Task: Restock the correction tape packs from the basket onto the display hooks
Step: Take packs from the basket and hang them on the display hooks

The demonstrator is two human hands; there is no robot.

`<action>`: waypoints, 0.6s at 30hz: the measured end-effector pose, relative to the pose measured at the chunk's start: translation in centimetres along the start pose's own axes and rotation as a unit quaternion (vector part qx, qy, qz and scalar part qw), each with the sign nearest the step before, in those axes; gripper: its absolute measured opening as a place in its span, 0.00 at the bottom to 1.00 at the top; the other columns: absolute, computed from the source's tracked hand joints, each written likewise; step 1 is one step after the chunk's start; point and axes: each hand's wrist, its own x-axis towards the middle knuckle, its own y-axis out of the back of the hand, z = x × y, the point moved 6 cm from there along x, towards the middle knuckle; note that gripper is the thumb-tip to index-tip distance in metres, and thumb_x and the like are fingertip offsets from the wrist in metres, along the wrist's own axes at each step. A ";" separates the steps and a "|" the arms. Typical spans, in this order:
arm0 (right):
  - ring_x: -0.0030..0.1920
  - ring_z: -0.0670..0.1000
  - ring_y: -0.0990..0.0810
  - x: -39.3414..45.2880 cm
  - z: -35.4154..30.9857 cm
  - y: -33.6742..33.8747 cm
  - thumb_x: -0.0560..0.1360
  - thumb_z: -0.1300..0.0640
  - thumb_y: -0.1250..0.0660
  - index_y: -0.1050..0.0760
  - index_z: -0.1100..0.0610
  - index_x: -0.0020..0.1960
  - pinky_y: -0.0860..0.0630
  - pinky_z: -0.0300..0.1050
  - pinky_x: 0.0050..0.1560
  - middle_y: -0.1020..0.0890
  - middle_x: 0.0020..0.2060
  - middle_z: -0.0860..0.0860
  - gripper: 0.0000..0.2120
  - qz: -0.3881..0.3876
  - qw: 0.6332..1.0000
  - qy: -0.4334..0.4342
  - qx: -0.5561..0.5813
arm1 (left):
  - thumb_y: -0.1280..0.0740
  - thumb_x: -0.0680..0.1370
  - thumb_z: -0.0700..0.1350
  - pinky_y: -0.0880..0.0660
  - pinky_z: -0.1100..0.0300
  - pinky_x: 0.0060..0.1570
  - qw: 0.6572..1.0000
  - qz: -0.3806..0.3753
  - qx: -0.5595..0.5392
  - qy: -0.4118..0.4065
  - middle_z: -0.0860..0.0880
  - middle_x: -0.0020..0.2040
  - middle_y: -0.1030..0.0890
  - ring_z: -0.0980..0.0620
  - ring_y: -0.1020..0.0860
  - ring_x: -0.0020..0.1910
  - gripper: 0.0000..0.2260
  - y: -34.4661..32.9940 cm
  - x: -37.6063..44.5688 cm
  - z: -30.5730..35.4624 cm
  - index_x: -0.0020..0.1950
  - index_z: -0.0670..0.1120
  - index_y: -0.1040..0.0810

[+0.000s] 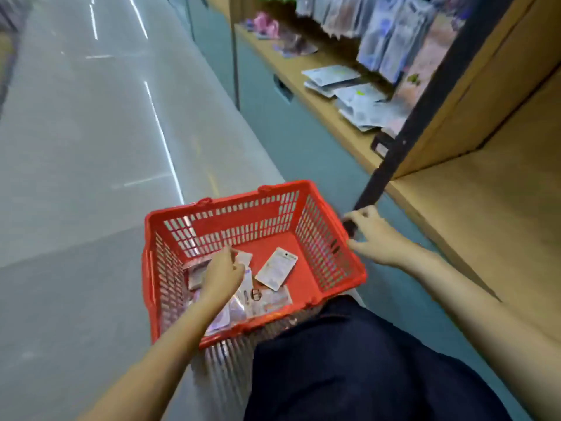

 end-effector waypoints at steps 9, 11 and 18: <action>0.67 0.59 0.33 13.8 2.1 -20.2 0.76 0.60 0.37 0.40 0.55 0.73 0.34 0.47 0.65 0.36 0.68 0.59 0.27 -0.243 0.954 0.103 -0.140 | 0.33 0.73 0.40 0.34 0.52 0.62 0.970 -0.096 0.216 0.049 0.41 0.69 0.33 0.40 0.33 0.66 0.31 -4.8 6.2 -12.5 0.74 0.44 0.41; 0.70 0.59 0.37 15.2 1.2 -22.7 0.77 0.62 0.42 0.42 0.52 0.74 0.32 0.52 0.63 0.43 0.74 0.56 0.26 -0.233 0.929 0.177 -0.226 | 0.32 0.72 0.40 0.33 0.50 0.62 0.966 -0.107 0.235 0.025 0.42 0.70 0.34 0.41 0.33 0.66 0.32 -5.8 7.5 -13.3 0.74 0.45 0.40; 0.66 0.57 0.28 20.5 -0.2 -30.7 0.76 0.61 0.41 0.29 0.52 0.68 0.29 0.57 0.62 0.28 0.68 0.54 0.20 -0.138 0.874 0.335 -0.323 | 0.31 0.73 0.52 0.34 0.56 0.59 0.944 -0.221 0.221 0.105 0.42 0.61 0.29 0.43 0.31 0.63 0.22 -13.5 7.8 -15.2 0.63 0.44 0.28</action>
